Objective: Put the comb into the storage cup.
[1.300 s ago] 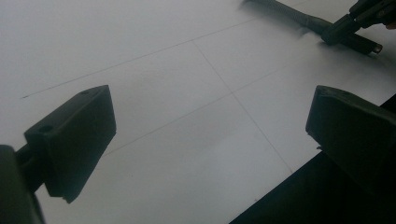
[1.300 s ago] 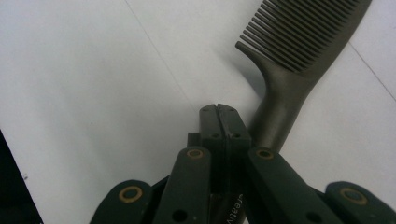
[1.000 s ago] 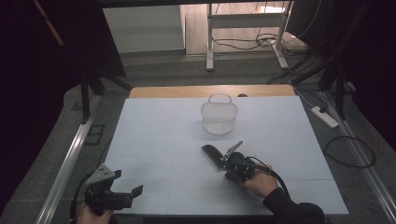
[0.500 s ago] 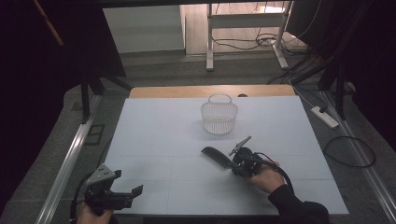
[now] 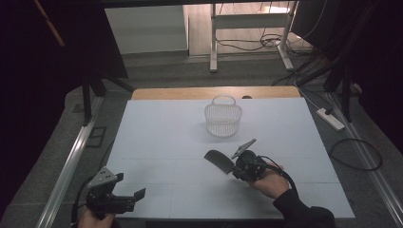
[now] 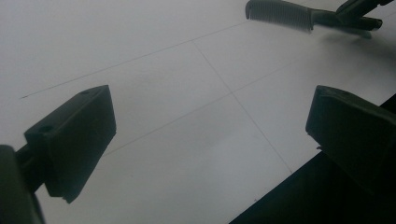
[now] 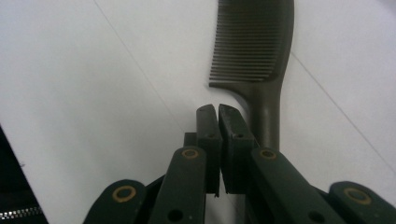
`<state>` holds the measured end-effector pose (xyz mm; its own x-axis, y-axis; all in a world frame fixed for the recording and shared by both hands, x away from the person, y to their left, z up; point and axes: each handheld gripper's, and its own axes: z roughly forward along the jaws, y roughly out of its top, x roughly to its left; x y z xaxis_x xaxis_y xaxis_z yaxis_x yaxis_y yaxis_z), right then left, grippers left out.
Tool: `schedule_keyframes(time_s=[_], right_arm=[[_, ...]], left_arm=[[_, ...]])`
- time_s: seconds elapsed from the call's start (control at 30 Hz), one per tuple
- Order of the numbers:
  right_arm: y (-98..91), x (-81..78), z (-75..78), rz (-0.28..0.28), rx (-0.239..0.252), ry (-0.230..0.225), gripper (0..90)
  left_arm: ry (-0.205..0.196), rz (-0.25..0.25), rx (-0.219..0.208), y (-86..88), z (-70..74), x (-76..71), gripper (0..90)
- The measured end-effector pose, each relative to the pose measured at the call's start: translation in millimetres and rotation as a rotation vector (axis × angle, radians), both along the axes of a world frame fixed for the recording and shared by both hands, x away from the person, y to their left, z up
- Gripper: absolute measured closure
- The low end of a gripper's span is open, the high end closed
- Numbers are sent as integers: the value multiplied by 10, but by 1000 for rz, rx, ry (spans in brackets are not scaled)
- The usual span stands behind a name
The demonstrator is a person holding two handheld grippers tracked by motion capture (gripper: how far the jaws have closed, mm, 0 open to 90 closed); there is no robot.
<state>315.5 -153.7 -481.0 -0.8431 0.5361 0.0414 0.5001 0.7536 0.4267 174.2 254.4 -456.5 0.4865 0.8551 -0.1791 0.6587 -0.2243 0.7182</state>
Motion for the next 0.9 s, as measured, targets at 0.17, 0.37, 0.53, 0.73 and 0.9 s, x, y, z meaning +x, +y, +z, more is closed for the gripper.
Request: schedule_keyframes(time_s=[0.17, 0.37, 0.53, 0.73, 0.9], right_arm=[[0, -9, 32, -4, 2, -19, 827], [-33, -3, 88, -31, 5, -61, 714], [-96, 20, 137, -66, 14, -88, 588], [-148, 41, 163, -90, 25, -101, 437], [-186, 53, 191, -98, 40, -108, 331]], left_arm=[[0, 0, 0, 0, 0, 0, 27], [0, -1, 0, 0, 0, 0, 28], [1, -1, 1, -3, 0, 2, 28], [2, 0, 1, -5, -2, 4, 28], [3, 1, 3, -8, -2, 4, 28]])
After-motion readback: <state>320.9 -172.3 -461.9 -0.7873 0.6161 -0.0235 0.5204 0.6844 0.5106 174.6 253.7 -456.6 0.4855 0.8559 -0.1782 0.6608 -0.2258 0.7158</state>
